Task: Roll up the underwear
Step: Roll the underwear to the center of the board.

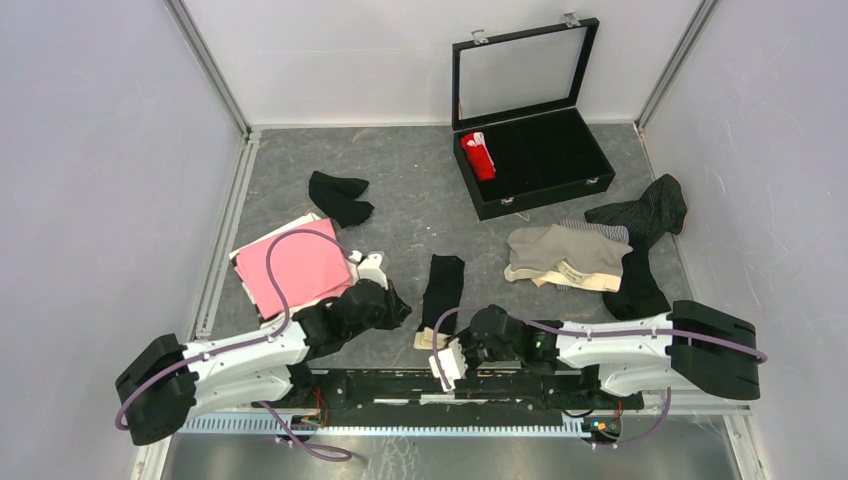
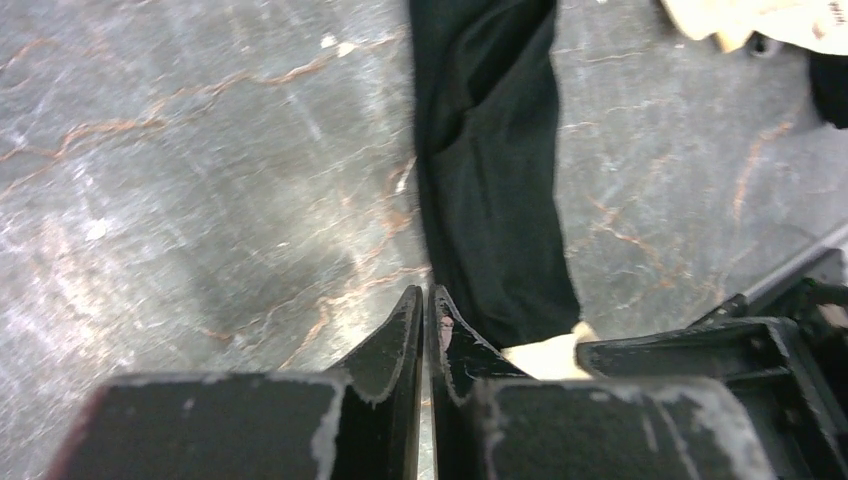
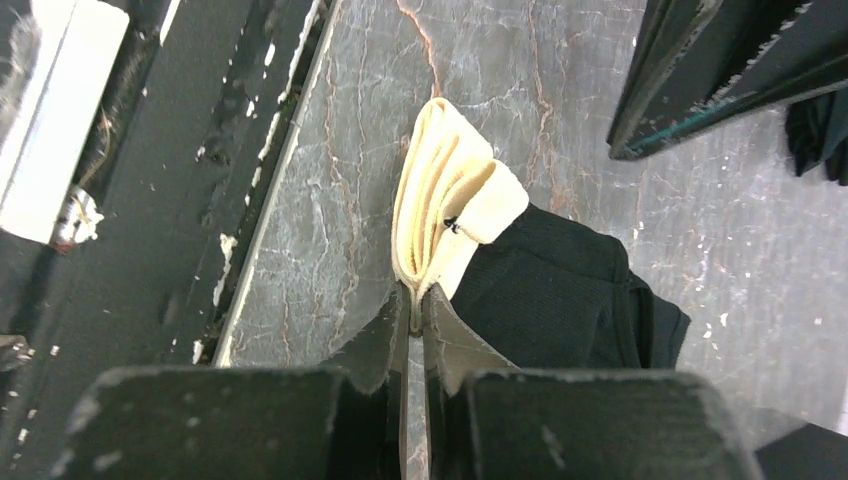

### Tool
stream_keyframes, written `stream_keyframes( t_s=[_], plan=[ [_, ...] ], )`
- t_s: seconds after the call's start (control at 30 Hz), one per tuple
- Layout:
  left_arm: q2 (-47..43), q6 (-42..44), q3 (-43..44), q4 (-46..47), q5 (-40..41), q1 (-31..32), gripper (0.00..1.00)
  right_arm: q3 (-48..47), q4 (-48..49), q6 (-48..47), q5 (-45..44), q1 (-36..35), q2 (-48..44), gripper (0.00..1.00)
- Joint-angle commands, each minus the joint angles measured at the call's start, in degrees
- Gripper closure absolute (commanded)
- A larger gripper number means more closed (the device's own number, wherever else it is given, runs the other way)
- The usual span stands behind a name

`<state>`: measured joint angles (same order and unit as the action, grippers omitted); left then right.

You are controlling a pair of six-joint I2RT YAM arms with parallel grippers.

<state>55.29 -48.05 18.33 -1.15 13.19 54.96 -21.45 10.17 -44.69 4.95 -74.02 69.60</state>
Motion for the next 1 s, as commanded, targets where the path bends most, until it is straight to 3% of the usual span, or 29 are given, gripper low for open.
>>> stream_keyframes(
  t_s=[0.0, 0.17, 0.43, 0.97],
  plan=[
    [-2.52, 5.49, 0.58, 6.17, -3.47, -0.21, 0.91, -2.52, -0.08, 7.07, 6.55, 1.7, -0.07, 0.98],
    [-1.91, 7.53, 1.87, 10.07, -6.86, -0.2, 0.93, -1.91, 1.49, 11.76, 10.74, 3.31, -0.26, 0.98],
    [8.35, 10.53, 3.03, 17.24, -16.0, -0.2, 0.98, -0.57, 5.67, 18.71, 16.97, 6.49, 0.22, 1.0],
    [20.33, 10.82, 3.67, 18.64, -15.92, -0.2, 0.98, 6.39, 18.18, 34.9, 21.94, 12.03, -0.08, 1.0]
  ],
)
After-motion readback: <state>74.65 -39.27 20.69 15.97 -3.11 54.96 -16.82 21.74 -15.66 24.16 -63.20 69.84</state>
